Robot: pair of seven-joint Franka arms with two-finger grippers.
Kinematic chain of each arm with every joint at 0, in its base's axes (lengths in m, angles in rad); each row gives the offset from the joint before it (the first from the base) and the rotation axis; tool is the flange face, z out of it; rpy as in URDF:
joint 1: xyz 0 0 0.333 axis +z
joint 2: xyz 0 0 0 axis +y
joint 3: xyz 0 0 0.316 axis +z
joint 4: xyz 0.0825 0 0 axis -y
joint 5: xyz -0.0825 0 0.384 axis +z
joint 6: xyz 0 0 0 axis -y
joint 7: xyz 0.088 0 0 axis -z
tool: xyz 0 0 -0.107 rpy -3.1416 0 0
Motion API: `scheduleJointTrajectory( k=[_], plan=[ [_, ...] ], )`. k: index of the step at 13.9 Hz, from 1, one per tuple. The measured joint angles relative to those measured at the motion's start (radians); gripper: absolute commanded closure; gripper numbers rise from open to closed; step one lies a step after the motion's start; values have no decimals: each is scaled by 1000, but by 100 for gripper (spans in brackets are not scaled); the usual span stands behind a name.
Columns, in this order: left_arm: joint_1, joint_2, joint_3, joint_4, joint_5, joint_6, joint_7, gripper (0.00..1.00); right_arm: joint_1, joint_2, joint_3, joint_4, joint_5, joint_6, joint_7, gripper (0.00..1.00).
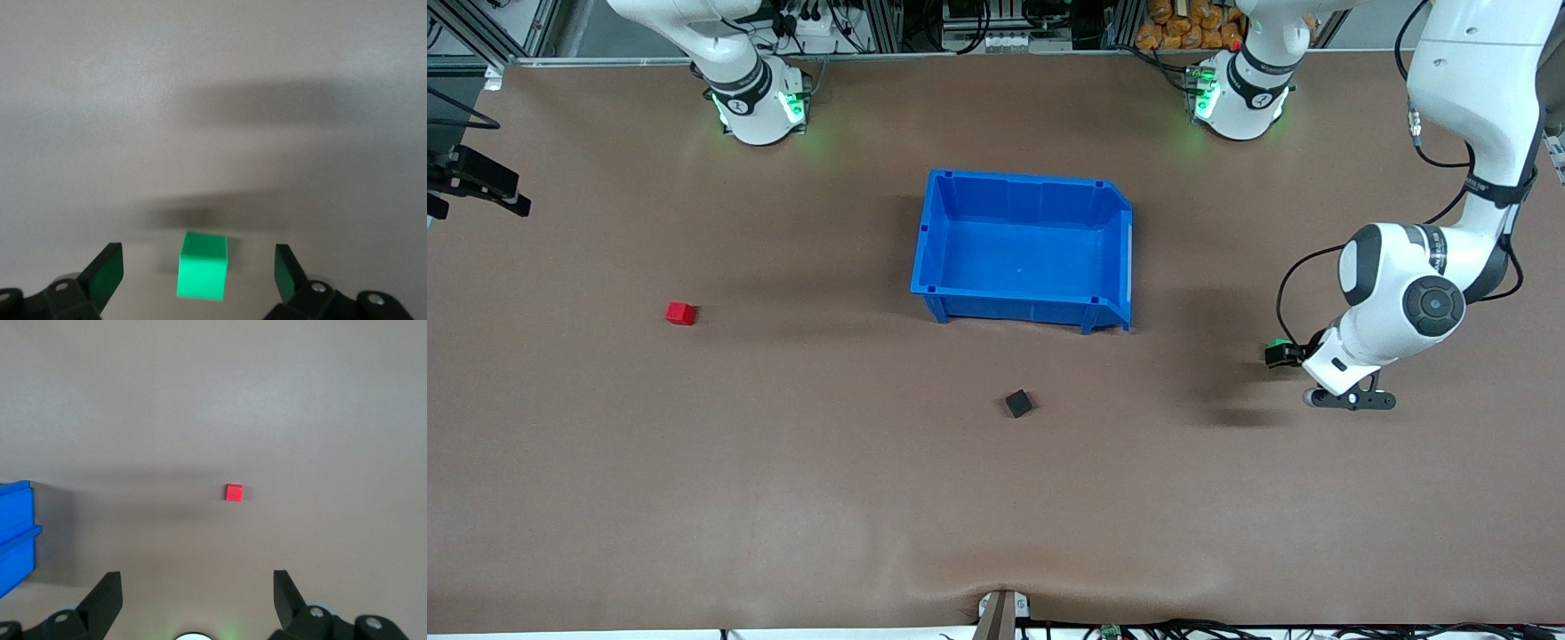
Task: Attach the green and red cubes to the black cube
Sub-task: 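Lower the left gripper onto the green cube and close it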
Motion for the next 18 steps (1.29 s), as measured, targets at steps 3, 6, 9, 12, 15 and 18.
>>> scheduleJointTrajectory(
  k=[3, 6, 9, 12, 15, 18],
  plan=[
    [1, 33, 0, 0, 3, 18, 0, 7, 0, 6, 0, -1, 0, -2, 0, 0],
    [3, 43, 0, -3, 4, 18, 23, 11, 0, 25, 0, -5, 0, -5, 0, 0],
    [5, 43, 1, -17, 5, 18, 31, 27, 0, 51, 0, -7, -1, -19, 0, 0],
    [5, 43, 1, -26, 13, 18, 32, 45, 0, 61, -2, -7, -5, -22, 0, 0],
    [5, 43, 1, -27, 15, 18, 32, 63, -1, 68, -5, -7, -6, -22, 0, 0],
    [5, 43, 1, -27, 15, 18, 32, 87, -3, 82, -8, -7, -6, -21, 1, 0]
  ],
)
